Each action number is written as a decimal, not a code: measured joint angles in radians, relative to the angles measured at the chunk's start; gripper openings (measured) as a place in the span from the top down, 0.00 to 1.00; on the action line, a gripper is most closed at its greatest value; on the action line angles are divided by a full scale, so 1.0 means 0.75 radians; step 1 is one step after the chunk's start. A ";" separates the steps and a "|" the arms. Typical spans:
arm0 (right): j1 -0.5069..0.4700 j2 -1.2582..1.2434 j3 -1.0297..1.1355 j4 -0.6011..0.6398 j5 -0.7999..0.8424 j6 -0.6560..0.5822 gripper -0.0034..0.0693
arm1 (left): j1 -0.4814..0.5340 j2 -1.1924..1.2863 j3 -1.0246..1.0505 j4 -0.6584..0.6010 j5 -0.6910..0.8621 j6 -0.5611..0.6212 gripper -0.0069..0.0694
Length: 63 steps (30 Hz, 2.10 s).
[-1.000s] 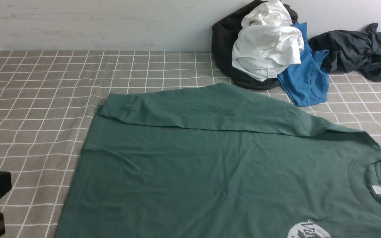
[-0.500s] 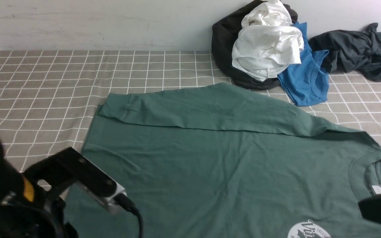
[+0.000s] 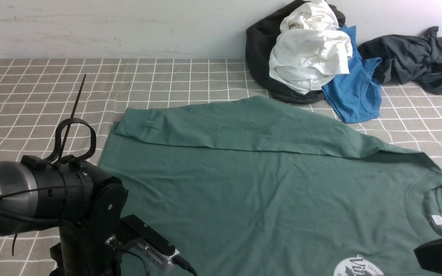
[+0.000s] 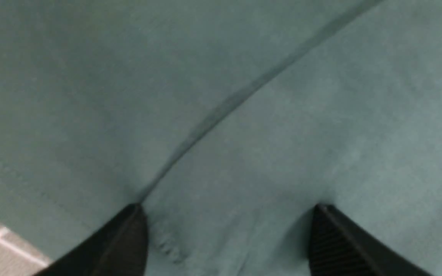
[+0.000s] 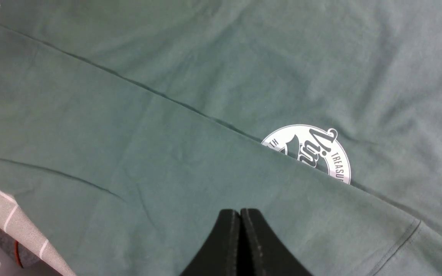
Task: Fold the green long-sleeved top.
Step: Use the left arm to clamp the cuff closest to it, then use the left arm to drag and place the cuff at the centered position on the left edge of the fabric, then use the left arm to clamp the cuff farthest from it
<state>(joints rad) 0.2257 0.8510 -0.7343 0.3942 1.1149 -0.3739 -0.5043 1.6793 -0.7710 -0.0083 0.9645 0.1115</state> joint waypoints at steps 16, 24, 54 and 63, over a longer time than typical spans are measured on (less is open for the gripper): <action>0.000 0.000 0.000 0.004 -0.022 0.000 0.97 | 0.000 -0.174 0.007 -0.011 -0.012 0.002 0.89; 0.000 0.000 0.000 0.005 -0.031 0.000 0.97 | 0.000 -0.204 -0.136 0.028 0.091 0.002 0.90; 0.041 0.165 -0.134 -0.139 -0.201 0.020 0.97 | 0.403 0.373 -1.189 0.046 0.171 0.038 0.28; 0.041 0.429 -0.278 -0.146 -0.240 0.026 0.97 | 0.507 0.718 -1.511 -0.127 0.035 0.024 0.24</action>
<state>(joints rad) 0.2566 1.1724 -0.9431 0.2845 0.9349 -0.3547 -0.1241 2.2182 -1.9043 -0.1038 0.9911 0.1295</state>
